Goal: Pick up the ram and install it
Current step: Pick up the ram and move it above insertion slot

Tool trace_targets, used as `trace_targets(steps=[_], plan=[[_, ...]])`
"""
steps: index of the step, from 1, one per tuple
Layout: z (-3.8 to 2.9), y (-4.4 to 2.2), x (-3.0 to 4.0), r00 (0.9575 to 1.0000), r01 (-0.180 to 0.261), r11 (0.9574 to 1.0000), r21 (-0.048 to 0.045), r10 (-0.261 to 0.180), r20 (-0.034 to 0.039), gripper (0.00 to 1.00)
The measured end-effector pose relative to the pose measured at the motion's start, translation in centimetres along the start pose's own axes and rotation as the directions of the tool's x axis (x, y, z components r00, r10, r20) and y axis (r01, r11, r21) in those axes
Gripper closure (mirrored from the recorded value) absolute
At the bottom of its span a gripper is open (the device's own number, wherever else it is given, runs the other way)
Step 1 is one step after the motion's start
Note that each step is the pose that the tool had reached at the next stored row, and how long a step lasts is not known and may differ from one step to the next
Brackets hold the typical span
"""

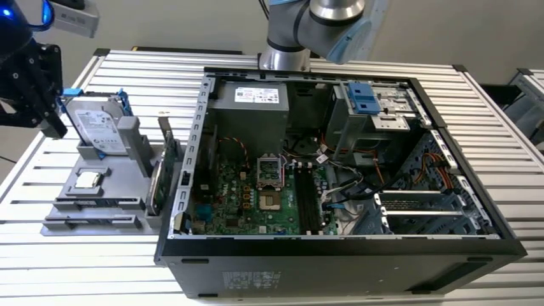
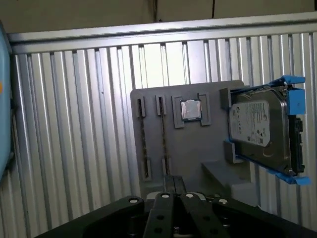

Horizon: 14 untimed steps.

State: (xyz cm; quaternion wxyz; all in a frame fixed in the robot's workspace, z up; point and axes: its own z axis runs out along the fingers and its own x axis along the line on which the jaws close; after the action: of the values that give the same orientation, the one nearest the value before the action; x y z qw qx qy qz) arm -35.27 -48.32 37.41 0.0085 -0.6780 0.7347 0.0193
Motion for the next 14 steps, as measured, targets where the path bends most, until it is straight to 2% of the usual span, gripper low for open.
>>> trace_targets(steps=[3, 7, 14], plan=[[0.0, 0.0, 0.0, 0.9993, 0.038, 0.9993, -0.0012, -0.038, -0.0006, 1.0], [0.0, 0.0, 0.0, 0.996, 0.089, 0.996, -0.003, -0.089, -0.0013, 1.0], [0.0, 0.0, 0.0, 0.9849, 0.173, 0.9848, -0.0058, -0.173, -0.0023, 1.0]])
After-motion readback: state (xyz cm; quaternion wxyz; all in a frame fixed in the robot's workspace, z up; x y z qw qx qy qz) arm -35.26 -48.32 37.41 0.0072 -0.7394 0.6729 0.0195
